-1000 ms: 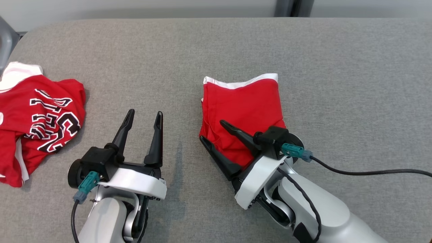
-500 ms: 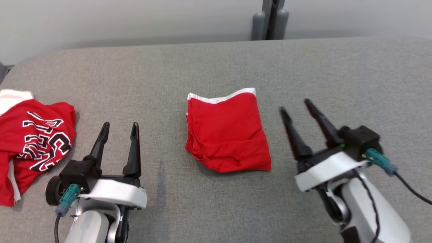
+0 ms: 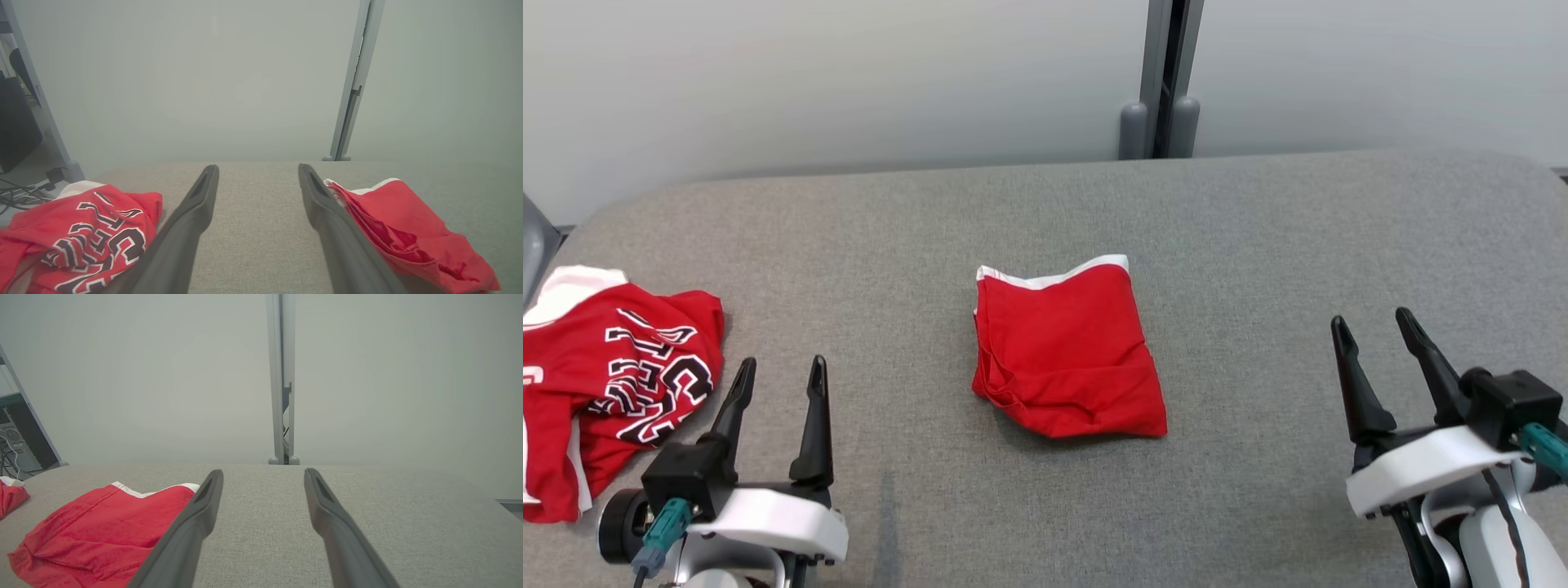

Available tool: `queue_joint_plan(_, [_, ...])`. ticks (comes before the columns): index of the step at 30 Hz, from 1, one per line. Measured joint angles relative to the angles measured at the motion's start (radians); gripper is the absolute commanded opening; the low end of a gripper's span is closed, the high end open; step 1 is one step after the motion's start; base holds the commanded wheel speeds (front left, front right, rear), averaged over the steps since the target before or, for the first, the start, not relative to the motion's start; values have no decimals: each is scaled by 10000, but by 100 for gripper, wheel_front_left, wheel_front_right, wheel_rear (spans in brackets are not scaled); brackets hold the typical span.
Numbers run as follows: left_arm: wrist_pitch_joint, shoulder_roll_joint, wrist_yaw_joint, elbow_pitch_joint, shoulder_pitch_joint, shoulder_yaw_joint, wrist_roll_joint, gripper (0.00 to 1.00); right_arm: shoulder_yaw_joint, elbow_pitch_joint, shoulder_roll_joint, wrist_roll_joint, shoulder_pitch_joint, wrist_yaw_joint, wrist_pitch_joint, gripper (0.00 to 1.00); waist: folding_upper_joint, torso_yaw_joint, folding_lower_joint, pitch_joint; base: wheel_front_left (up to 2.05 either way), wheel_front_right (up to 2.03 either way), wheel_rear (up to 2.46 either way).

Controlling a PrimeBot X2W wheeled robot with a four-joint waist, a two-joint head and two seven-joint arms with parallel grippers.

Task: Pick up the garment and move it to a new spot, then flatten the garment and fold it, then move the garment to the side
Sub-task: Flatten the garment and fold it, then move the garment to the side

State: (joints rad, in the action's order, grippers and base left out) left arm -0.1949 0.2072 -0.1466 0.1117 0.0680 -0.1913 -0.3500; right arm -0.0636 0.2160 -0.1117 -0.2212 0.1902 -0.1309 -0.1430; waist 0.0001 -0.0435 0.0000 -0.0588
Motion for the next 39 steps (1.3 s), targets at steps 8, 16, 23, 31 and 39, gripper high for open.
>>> queue_joint_plan(8, [290, 215, -107, -366, -685, -82, -6, 100, 470, -585, 161, 44, -1055, 0, 451, 100, 0, -59, 0, 580, 0, 0, 0])
queue_joint_plan(16, [552, 408, -230, -639, -988, -205, -13, 100, 872, -1590, 456, 242, -1809, 0, 993, 100, 0, -96, 0, 712, 0, 0, 0])
queue_joint_plan(23, [583, 441, -234, -639, -983, -234, -33, 100, 878, -1590, 504, 245, -1837, 0, 997, 100, 0, -120, 0, 676, 0, 0, 0])
queue_joint_plan(31, [612, 466, -257, -708, -769, -349, -38, 100, 1016, -1469, 428, 328, -1648, 0, 1058, 100, 0, -257, 0, 518, 0, 0, 0])
queue_joint_plan(39, [360, 407, -29, -694, 114, -518, -10, 100, 773, -121, 8, 384, -151, 0, 1250, 100, 0, -951, 0, -118, 0, 0, 0])
